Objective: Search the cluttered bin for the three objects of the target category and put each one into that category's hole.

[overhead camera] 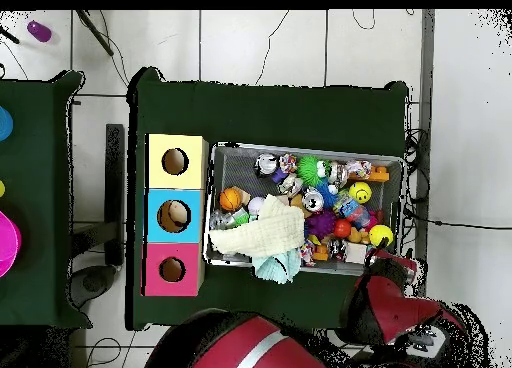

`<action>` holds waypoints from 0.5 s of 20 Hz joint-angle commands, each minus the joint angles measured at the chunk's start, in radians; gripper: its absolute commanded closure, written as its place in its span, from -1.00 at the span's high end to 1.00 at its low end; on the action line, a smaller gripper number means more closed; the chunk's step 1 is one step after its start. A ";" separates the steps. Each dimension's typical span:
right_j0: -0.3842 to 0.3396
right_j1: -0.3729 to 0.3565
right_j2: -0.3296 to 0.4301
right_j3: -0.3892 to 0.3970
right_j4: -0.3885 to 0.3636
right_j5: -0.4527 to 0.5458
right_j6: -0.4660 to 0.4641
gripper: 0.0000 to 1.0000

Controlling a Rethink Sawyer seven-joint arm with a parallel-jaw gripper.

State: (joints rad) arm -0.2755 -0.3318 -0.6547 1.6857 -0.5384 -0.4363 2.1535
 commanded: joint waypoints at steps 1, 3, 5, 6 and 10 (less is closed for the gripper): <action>-0.011 -0.022 0.194 0.046 0.001 -0.013 0.143 1.00; -0.015 -0.023 0.197 0.049 0.002 -0.020 0.143 1.00; -0.023 -0.026 0.207 0.053 0.002 -0.022 0.148 1.00; -0.037 -0.030 0.223 0.060 0.000 -0.026 0.161 1.00; -0.111 -0.047 0.314 0.090 -0.009 0.002 0.212 1.00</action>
State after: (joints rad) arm -0.3163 -0.3730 -0.5749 1.7154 -0.5386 -0.4361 2.1539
